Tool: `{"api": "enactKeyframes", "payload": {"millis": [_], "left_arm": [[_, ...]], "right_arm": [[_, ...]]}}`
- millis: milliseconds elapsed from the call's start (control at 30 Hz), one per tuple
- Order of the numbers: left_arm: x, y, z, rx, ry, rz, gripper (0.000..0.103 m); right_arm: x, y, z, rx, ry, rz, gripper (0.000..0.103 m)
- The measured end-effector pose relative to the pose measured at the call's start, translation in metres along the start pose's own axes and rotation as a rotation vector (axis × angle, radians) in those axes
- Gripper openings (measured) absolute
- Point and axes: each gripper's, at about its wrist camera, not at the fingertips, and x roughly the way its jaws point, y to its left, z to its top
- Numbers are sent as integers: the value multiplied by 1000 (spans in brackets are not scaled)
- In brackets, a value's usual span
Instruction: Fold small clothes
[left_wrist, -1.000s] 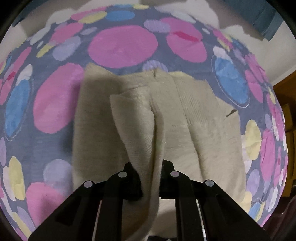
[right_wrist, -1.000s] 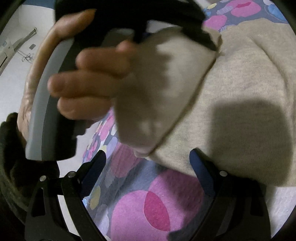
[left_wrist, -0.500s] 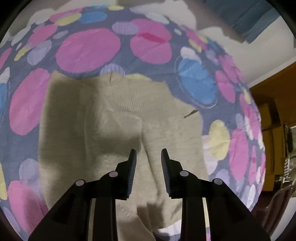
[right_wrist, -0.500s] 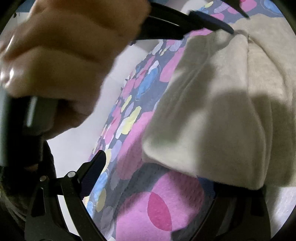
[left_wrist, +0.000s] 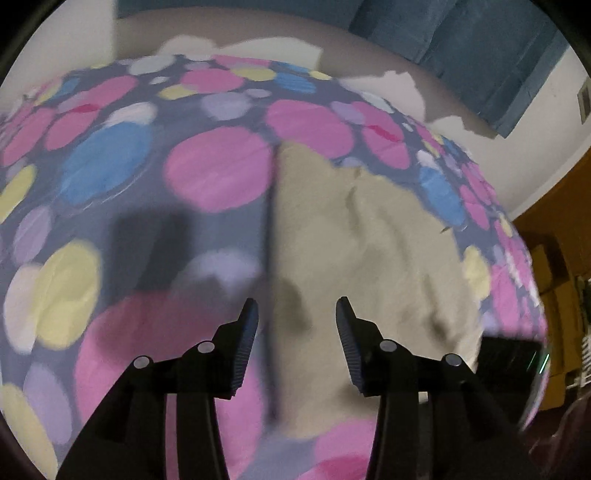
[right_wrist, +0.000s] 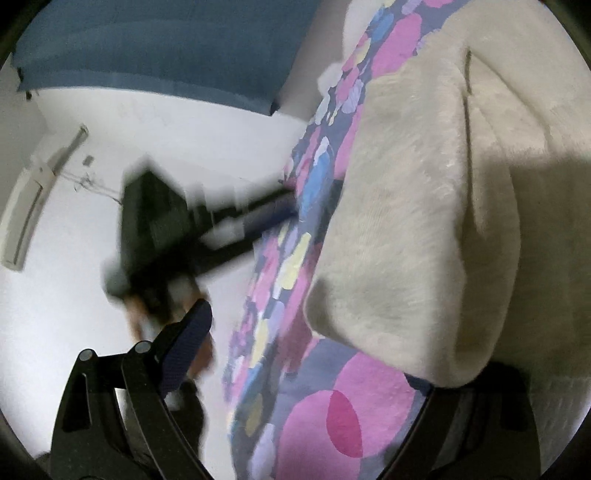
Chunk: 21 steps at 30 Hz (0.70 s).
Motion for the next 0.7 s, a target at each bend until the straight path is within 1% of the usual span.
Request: {"api": "enactKeyframes", "payload": {"millis": [67, 100, 167, 233, 267, 300, 433, 467, 533, 567, 633, 667, 700], "left_arm": [[-9, 6, -28, 33, -23, 34, 44], [-12, 6, -39, 45, -30, 41, 44], [-19, 6, -58, 57, -47, 30, 45], [-22, 2, -74, 80, -60, 6, 55], [-23, -3, -81, 100, -73, -3, 57], [-22, -9, -87, 123, -85, -3, 60], [2, -31, -95, 209, -64, 36, 60], [5, -34, -95, 214, -65, 46, 60], [11, -35, -94, 203, -77, 69, 60], [15, -34, -91, 187, -76, 61, 60], [22, -34, -92, 170, -47, 31, 60], [23, -35, -93, 179, -47, 26, 60], [23, -38, -95, 198, -53, 34, 60]], "right_arm": [[-4, -5, 2, 31, -12, 33, 91], [-8, -10, 4, 64, -26, 64, 91], [-16, -13, 6, 112, -46, 111, 91], [-17, -17, 8, 146, -57, 135, 88], [-19, -20, 8, 164, -61, 144, 87], [-18, -17, 7, 171, -61, 143, 84], [-21, -21, 9, 186, -55, 111, 71], [-21, -22, 8, 190, -57, 107, 70], [-21, -23, 7, 194, -63, 92, 64], [-23, -23, 7, 193, -67, 76, 63], [-22, -25, 7, 190, -69, 50, 56], [-22, -26, 7, 191, -69, 38, 54], [-22, -27, 8, 192, -69, 20, 50]]}}
